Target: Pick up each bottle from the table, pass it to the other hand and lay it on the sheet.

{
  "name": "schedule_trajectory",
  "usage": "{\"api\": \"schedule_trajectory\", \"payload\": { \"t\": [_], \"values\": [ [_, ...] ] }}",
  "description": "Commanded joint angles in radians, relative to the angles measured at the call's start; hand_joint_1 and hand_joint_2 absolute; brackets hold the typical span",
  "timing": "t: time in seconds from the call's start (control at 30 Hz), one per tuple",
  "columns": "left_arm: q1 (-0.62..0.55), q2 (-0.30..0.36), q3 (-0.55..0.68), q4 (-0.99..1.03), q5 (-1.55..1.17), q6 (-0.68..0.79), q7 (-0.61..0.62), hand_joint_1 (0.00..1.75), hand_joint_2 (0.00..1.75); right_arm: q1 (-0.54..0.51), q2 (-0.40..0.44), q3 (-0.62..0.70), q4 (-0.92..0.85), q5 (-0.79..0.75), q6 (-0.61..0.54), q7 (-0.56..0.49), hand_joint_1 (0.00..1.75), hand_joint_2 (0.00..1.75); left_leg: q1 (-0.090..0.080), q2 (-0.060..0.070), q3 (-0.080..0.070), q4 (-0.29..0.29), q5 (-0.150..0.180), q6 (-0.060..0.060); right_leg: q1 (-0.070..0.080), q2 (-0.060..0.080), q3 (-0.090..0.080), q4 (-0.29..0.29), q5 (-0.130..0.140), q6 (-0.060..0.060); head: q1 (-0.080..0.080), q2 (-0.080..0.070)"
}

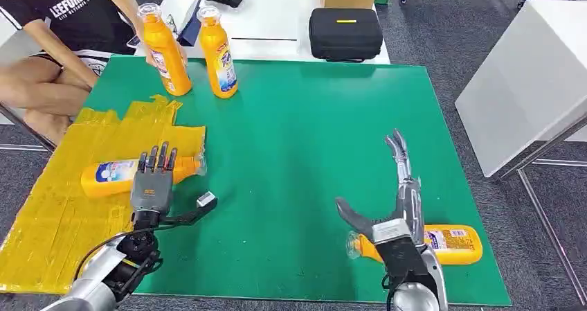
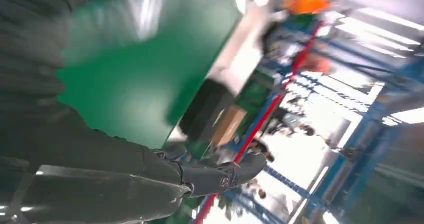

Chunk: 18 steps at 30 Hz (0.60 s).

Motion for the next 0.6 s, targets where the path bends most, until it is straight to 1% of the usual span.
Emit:
{"api": "schedule_trajectory", "payload": {
  "t": [0.03,0.07,0.1,0.13,0.23,0.27,0.3,0.33,0.4,0.43,0.47,0.5,0.53,0.57,0.6],
  "values": [
    [-0.013,-0.03,0.246,0.037,0.012,0.018,-0.035,0.0,1.75,0.008,-0.043,0.034,0.03,0.167,-0.034,0.038,0.0,1.75,0.001,0.0,0.007,0.001,-0.004,0.001,0.001,0.0,0.008,-0.001,-0.003,-0.006,0.0,0.0],
    [-0.014,-0.029,0.253,0.034,0.01,0.014,-0.038,0.0,1.75,0.012,-0.045,0.029,0.025,0.167,-0.035,0.038,0.0,1.75,0.0,-0.001,0.009,0.001,-0.005,0.002,0.001,0.0,0.009,0.0,-0.004,-0.007,0.0,0.0],
    [-0.014,-0.029,0.253,0.034,0.01,0.014,-0.038,0.0,1.75,0.012,-0.045,0.029,0.025,0.167,-0.035,0.038,0.0,1.75,0.0,0.0,0.005,0.0,-0.003,0.001,0.001,0.0,0.005,-0.001,-0.002,-0.005,0.0,0.0],
    [-0.014,-0.029,0.253,0.034,0.01,0.014,-0.038,0.0,1.75,0.012,-0.045,0.029,0.025,0.167,-0.035,0.038,0.0,1.75,0.0,-0.001,0.008,0.001,-0.004,0.001,0.001,-0.001,0.009,0.0,-0.004,-0.007,0.0,0.0],
    [-0.014,-0.029,0.253,0.034,0.01,0.014,-0.038,0.0,1.75,0.012,-0.045,0.029,0.025,0.167,-0.035,0.038,0.0,1.75,0.0,-0.001,0.009,0.0,-0.004,0.001,0.001,-0.001,0.009,0.0,-0.004,-0.007,0.0,0.0],
    [-0.014,-0.029,0.253,0.034,0.01,0.014,-0.038,0.0,1.75,0.012,-0.045,0.029,0.025,0.167,-0.035,0.038,0.0,1.75,0.0,0.0,0.006,0.0,-0.003,0.001,0.001,0.0,0.005,0.0,-0.002,-0.005,0.0,0.0],
    [-0.009,-0.035,0.28,0.028,0.006,0.018,-0.044,0.0,1.75,0.01,-0.05,0.033,0.025,0.192,-0.035,0.044,0.0,1.75,0.0,0.0,0.006,0.0,-0.003,0.001,0.001,0.0,0.006,0.0,-0.002,-0.005,0.0,0.0],
    [-0.004,-0.04,0.316,0.018,0.002,0.024,-0.056,0.0,0.0,0.016,-0.057,0.033,0.017,0.205,-0.037,0.043,0.0,1.75,0.0,-0.001,0.008,0.001,-0.004,0.001,0.001,-0.001,0.008,0.0,-0.003,-0.007,0.0,0.0],
    [0.007,-0.072,0.435,-0.018,0.103,0.04,-0.206,0.0,0.0,0.034,-0.085,0.035,0.003,0.218,-0.042,0.039,0.0,1.75,0.0,-0.001,0.007,0.0,-0.003,0.001,0.001,-0.001,0.007,0.0,-0.003,-0.006,0.0,0.0],
    [0.019,-0.091,0.499,-0.053,0.14,0.045,-0.285,0.0,0.0,0.046,-0.109,0.037,-0.004,0.255,-0.042,0.04,0.0,1.75,0.0,-0.001,0.003,0.0,-0.002,0.001,0.0,-0.001,0.004,-0.001,-0.001,-0.003,0.0,0.0],
    [0.027,-0.116,0.55,-0.09,0.224,0.034,-0.391,0.0,0.0,0.055,-0.124,0.035,-0.009,0.284,-0.046,0.043,0.0,1.75,0.0,-0.002,0.006,0.001,-0.003,0.001,0.001,-0.001,0.007,0.0,-0.003,-0.005,0.0,0.0],
    [0.043,-0.138,0.597,-0.141,0.34,-0.012,-0.527,0.0,0.0,0.068,-0.138,0.03,-0.021,0.314,-0.049,0.044,0.0,1.75,0.0,-0.002,0.002,0.0,-0.001,0.001,0.0,-0.002,0.003,-0.001,-0.001,-0.003,0.0,0.0],
    [0.063,-0.159,0.618,-0.206,0.432,-0.067,-0.635,0.0,0.0,0.087,-0.159,0.023,-0.039,0.345,-0.041,0.044,0.0,1.75,0.0,-0.004,0.005,0.001,-0.003,0.001,0.001,-0.004,0.006,0.0,-0.003,-0.005,0.0,0.0],
    [0.083,-0.172,0.611,-0.263,0.477,-0.103,-0.684,0.0,0.0,0.105,-0.176,0.013,-0.058,0.37,-0.029,0.042,0.0,1.75,0.0,-0.005,0.007,0.002,-0.004,0.002,0.001,-0.005,0.009,0.0,-0.005,-0.006,0.0,0.0],
    [0.102,-0.185,0.601,-0.321,0.544,-0.159,-0.743,0.0,0.0,0.128,-0.196,0.0,-0.08,0.401,-0.019,0.039,0.0,1.75,-0.001,-0.004,0.003,0.001,-0.002,0.002,0.0,-0.004,0.005,0.0,-0.003,-0.004,0.0,0.0]
  ]
}}
